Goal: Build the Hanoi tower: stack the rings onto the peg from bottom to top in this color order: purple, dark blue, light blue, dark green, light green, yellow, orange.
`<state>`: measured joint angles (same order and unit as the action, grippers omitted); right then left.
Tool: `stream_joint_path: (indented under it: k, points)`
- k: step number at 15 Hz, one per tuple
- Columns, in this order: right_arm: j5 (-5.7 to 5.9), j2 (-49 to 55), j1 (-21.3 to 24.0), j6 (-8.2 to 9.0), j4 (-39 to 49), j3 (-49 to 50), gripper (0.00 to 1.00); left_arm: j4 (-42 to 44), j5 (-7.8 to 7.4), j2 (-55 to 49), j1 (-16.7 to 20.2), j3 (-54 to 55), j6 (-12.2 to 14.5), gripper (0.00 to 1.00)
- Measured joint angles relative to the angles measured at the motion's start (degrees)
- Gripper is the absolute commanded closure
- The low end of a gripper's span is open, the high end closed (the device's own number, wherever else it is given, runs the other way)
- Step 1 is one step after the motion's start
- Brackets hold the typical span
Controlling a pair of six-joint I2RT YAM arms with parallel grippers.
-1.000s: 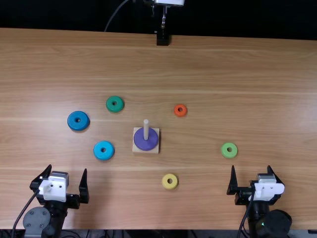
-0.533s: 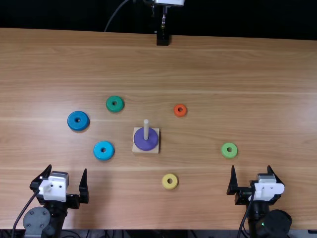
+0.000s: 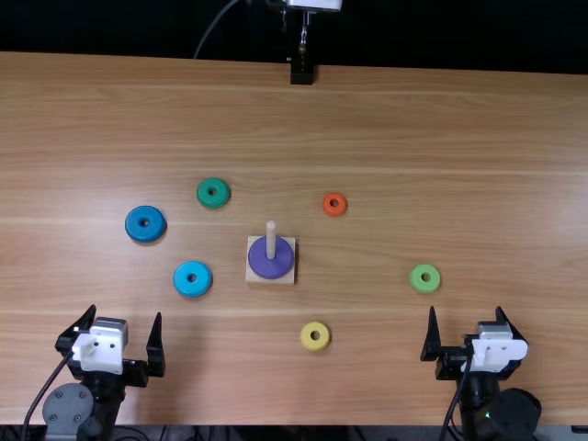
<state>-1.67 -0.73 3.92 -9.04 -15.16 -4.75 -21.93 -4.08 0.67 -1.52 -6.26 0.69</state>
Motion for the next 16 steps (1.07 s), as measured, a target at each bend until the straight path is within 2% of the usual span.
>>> stream_joint_path:
  k: [2, 4, 7, 10, 12, 16]
  points:
    - [-0.02, 0.0, 0.0, 0.0, 0.0, 0.0, 0.0, -0.17, -0.02, 0.0, 0.0, -0.61, 0.09, 0.0]
    - [0.0, 0.0, 0.0, 0.0, 0.0, 0.0, 0.0, -2.56, 1.01, 0.81, 0.0, -1.64, 0.59, 0.0]
    - [0.0, 0.0, -0.02, 0.02, 0.0, 0.0, 0.0, -3.02, 6.12, 9.6, 0.02, -10.88, 0.72, 0.0]
    - [0.0, 0.0, 0.0, 0.0, 0.0, 0.0, 0.0, -2.97, 8.83, 18.58, 0.02, -20.87, 0.81, 0.0]
    - [0.0, 0.0, 0.0, 0.0, -0.02, 0.0, 0.0, -2.93, 9.55, 27.67, 0.02, -28.92, 0.79, 0.0]
    - [0.0, 0.0, 0.0, 0.0, 0.0, 0.0, 0.0, -2.86, 9.66, 42.95, 0.0, -39.6, 0.81, 0.0]
